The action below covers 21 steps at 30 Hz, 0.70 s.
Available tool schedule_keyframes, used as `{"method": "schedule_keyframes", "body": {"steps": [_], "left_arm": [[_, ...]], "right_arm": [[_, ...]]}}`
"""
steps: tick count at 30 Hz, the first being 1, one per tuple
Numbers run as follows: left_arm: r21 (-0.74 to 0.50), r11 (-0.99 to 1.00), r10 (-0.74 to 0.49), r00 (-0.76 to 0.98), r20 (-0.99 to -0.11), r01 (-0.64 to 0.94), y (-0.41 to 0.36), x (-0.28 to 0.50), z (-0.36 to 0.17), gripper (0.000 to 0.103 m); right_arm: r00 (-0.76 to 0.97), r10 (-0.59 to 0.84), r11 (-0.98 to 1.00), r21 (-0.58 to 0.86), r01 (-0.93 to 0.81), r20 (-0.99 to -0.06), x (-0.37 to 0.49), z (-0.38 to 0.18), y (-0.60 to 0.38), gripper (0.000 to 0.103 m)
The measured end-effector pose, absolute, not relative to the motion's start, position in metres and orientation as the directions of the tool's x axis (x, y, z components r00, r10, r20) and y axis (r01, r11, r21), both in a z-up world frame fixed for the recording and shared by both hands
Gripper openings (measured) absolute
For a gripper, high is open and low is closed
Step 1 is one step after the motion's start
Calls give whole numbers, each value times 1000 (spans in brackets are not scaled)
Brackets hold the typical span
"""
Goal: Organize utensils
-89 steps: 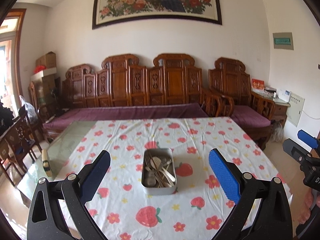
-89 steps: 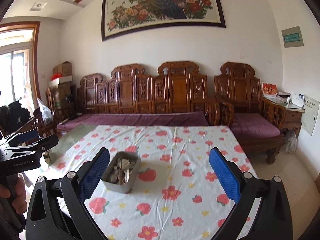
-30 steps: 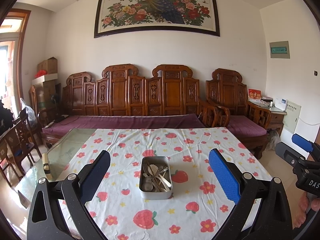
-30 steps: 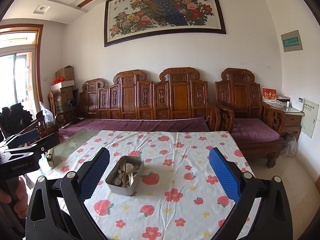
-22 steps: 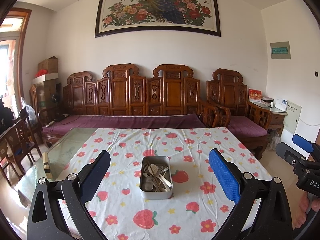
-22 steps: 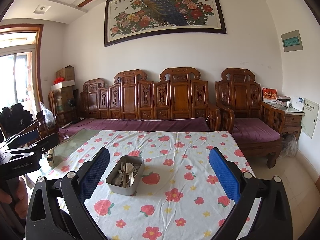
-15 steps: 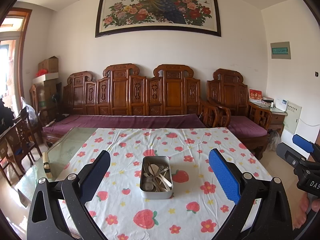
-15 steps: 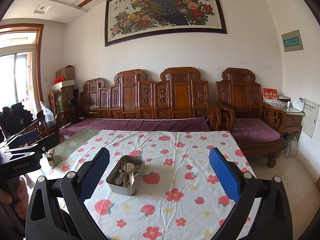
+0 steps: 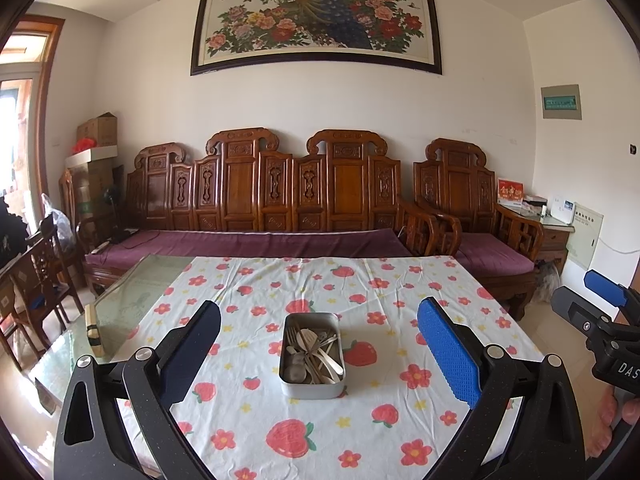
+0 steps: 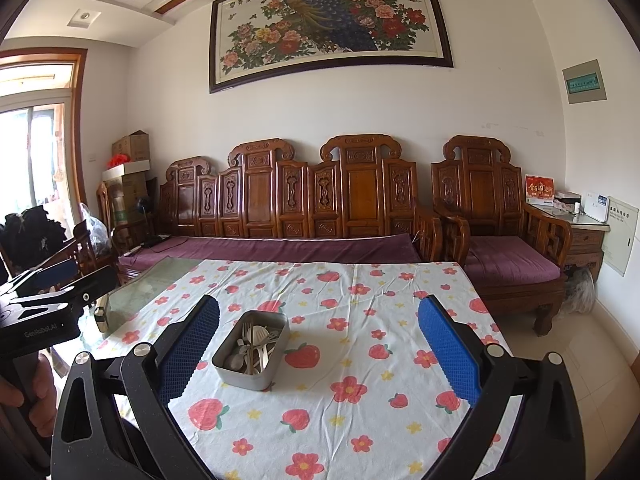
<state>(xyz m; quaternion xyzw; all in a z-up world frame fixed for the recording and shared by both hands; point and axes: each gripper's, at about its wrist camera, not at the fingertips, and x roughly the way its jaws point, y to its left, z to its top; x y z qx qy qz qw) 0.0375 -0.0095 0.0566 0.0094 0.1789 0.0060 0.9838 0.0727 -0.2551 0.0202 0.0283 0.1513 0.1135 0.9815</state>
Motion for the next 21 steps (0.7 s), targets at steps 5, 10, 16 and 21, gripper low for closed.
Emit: {"method": "schedule_keyframes", "body": {"steps": [5, 10, 16, 21], "left_arm": [[19, 1000, 15, 936, -351, -8, -8, 38, 56, 95], [21, 1000, 16, 936, -352, -9, -10, 37, 56, 95], [19, 1000, 17, 936, -352, -10, -9, 37, 56, 95], [19, 1000, 15, 936, -351, -9, -11, 39, 57, 95]], "right_arm": [[928, 232, 972, 91, -215, -290, 72, 19, -253, 100], [928, 233, 972, 91, -215, -290, 72, 18, -253, 100], [928, 232, 973, 90, -215, -291, 73, 19, -253, 100], [928, 232, 972, 91, -215, -291, 72, 19, -253, 100]]}}
